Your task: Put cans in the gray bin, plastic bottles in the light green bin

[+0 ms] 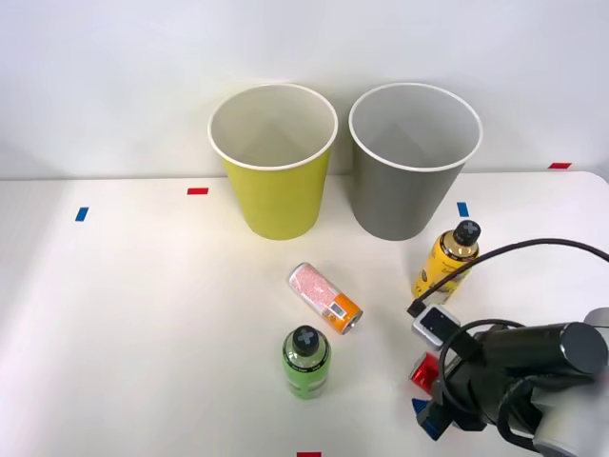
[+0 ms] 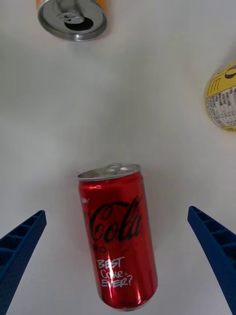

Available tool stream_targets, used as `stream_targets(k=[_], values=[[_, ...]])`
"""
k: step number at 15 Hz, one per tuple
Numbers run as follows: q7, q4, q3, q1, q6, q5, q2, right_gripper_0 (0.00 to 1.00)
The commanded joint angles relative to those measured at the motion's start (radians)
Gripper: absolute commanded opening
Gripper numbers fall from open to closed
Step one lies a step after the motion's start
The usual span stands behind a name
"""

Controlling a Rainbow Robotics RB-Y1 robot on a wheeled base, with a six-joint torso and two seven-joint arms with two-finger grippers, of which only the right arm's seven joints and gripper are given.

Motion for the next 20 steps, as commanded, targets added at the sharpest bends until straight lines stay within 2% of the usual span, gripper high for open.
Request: stream_targets(k=[1, 3, 7, 14, 20], values=[[0.024, 0.060, 0.001, -0.014, 0.004, 0.009, 0.050, 1.00], [0.044, 0.089, 0.003, -0.017, 0.004, 0.040, 0.086, 1.00], [0.053, 0.116, 0.041, -0.028, 0.005, 0.103, 0.093, 1.00], [0.061, 0.120, 0.046, -0.036, 0.076, 0.121, 0.126, 1.00], [0.075, 0.201, 0.047, -0.059, 0.073, 0.138, 0.185, 1.00]])
